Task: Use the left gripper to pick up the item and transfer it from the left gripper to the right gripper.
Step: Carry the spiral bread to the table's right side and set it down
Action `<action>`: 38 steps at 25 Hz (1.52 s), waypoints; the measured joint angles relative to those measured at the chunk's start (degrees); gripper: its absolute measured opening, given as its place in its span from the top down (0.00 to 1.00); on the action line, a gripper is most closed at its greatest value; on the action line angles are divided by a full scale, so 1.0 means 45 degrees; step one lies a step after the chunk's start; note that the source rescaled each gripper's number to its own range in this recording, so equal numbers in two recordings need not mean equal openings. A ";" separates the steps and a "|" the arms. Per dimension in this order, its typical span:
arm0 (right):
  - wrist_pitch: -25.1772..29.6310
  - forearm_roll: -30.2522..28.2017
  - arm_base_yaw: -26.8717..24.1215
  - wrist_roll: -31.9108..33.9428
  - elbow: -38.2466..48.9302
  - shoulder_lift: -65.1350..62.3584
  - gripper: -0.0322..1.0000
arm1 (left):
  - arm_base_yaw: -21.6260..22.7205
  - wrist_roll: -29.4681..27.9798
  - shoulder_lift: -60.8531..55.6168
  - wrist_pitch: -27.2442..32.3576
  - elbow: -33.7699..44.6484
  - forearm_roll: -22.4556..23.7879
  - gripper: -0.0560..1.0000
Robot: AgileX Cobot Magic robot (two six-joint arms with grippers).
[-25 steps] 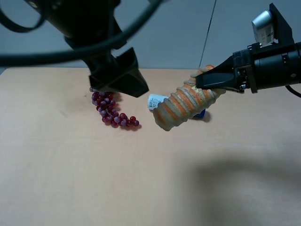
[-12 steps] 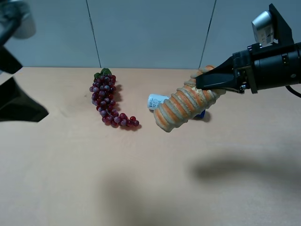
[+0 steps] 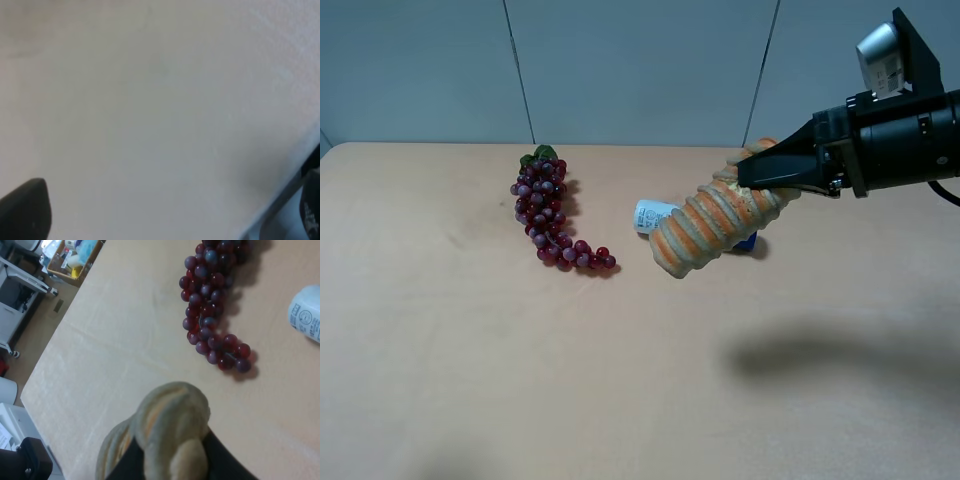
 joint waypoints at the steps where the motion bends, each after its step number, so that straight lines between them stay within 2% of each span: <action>1: 0.0000 0.0000 0.0000 0.0000 0.0000 0.0000 0.95 | 0.0000 -0.0069 -0.0530 0.0083 0.0257 0.0000 0.01; 5: 0.0000 0.0000 0.0000 0.0015 0.0000 0.0000 0.95 | 0.0000 -0.0292 -0.3007 0.0340 0.1146 -0.0356 0.01; 8: -0.0014 0.0000 0.0000 0.0206 0.0000 0.0000 0.95 | 0.0000 -0.0305 -0.4674 0.0341 0.1348 -0.1045 0.01; 10: -0.0014 0.0000 0.0000 0.0279 0.0000 0.0000 0.95 | 0.0000 -0.0315 -0.5517 0.0352 0.1348 -0.1124 0.01; 16: -0.0040 0.0000 0.0000 0.0353 0.0000 0.0000 0.95 | 0.0014 -0.0345 -0.5726 0.0145 0.1605 -0.1584 0.03; 29: -0.0054 -0.0017 0.0000 0.0536 0.0000 0.0000 0.97 | 0.0149 -0.0624 -0.5726 -0.0011 0.1632 -0.1595 0.03; 32: -0.0089 -0.0040 0.0000 0.0681 0.0000 0.0000 0.97 | 0.1083 -0.0635 -0.5726 -0.0011 0.1632 -0.1595 0.03; 38: -0.0147 -0.0359 0.0000 0.1124 0.0000 0.0000 0.97 | 0.4549 -0.0635 -0.5726 -0.0011 0.1632 -0.1595 0.03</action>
